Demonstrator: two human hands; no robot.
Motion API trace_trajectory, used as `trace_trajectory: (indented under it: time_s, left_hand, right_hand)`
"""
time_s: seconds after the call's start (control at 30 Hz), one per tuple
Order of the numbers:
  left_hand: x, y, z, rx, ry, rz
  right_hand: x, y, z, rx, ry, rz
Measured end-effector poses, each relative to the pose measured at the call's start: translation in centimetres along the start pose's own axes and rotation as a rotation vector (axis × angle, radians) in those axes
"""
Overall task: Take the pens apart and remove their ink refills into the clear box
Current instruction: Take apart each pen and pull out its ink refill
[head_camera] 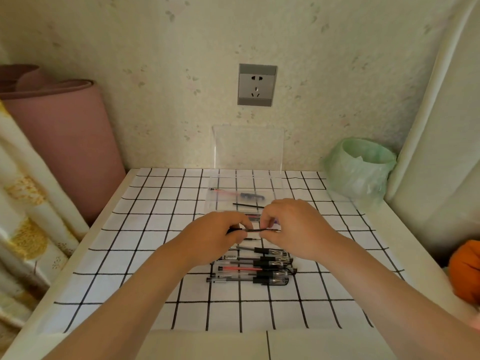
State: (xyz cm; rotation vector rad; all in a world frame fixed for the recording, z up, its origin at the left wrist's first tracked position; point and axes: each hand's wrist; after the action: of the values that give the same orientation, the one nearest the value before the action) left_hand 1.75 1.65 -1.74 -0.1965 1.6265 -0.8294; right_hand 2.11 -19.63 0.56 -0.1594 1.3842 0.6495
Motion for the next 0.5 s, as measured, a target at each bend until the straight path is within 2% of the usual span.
trace_trajectory:
  time_s: [0.17,0.4,0.5]
  left_hand:
    - [0.4,-0.1,0.2,0.018,-0.008,0.009]
    - [0.0,0.5,0.1,-0.016,-0.025,0.023]
    - [0.1,0.5,0.2,-0.013,-0.013,0.003]
  right_hand:
    - [0.3,0.4,0.7,0.002,0.043,0.069]
    - [-0.3,-3.4,0.2,0.232,0.18,-0.011]
    - [0.3,-3.6,0.3,0.267,0.257,-0.017]
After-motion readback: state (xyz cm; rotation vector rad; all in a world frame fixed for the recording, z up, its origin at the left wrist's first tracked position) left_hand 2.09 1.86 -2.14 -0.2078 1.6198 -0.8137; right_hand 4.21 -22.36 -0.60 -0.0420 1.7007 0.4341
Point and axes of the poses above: each hand's wrist, its own z-axis towards the middle knuckle, its own x-axis out of the palm, y = z × x, and after that the axes turned 1 degree about -y, right-handed
